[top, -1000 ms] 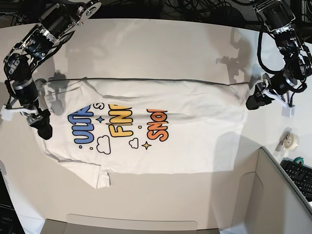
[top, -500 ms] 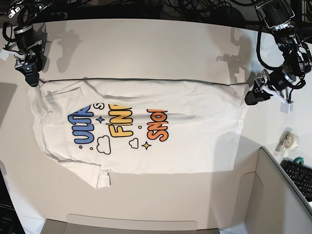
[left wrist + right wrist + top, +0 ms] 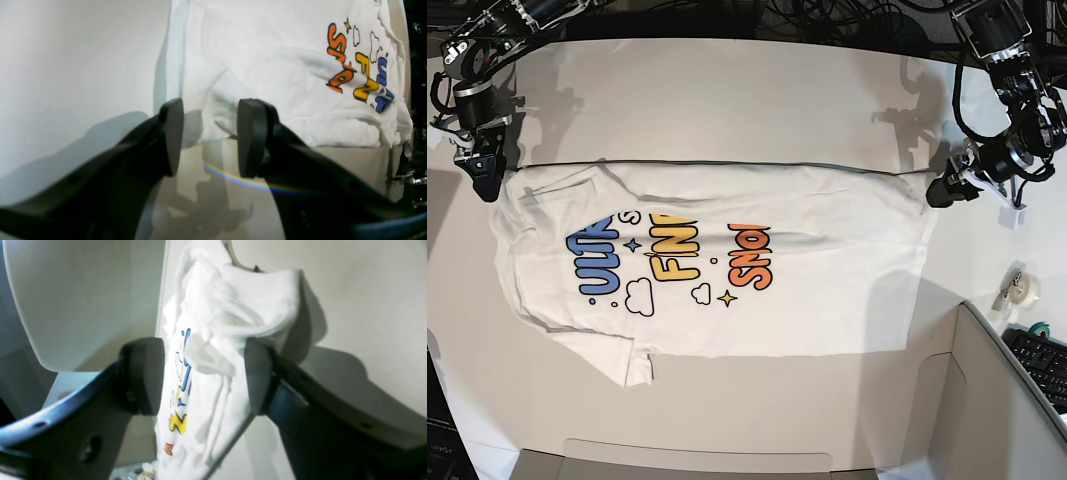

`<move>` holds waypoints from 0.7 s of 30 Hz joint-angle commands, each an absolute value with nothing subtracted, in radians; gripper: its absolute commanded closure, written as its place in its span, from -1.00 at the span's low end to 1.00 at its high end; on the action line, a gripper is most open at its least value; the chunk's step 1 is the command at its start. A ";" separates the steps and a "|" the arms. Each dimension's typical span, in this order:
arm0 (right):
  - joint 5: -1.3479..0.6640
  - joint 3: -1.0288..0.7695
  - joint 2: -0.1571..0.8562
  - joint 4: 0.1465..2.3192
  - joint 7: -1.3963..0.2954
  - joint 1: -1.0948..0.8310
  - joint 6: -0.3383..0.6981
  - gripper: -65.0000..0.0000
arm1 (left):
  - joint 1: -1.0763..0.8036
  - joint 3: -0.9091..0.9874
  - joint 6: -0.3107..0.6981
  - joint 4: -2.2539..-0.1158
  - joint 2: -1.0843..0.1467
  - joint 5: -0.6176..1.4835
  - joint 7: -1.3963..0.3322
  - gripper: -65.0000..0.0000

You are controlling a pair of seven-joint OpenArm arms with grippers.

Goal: Layout the t-shirt on the table in an organized manner, then fold the t-shirt properly

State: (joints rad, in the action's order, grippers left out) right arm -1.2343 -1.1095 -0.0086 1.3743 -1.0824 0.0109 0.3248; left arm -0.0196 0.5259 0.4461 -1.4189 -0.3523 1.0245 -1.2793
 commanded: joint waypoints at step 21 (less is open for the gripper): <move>-1.055 -1.132 -0.157 1.867 -0.938 -0.079 -0.097 -0.21 | -0.004 0.526 0.450 -1.435 -0.372 1.043 -1.323 0.29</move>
State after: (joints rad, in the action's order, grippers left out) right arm -1.0260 -1.1366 -0.1658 1.8519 -0.9363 -0.0887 -0.1104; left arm -0.0193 0.5243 0.4461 -1.4189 -0.3527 1.0241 -1.3315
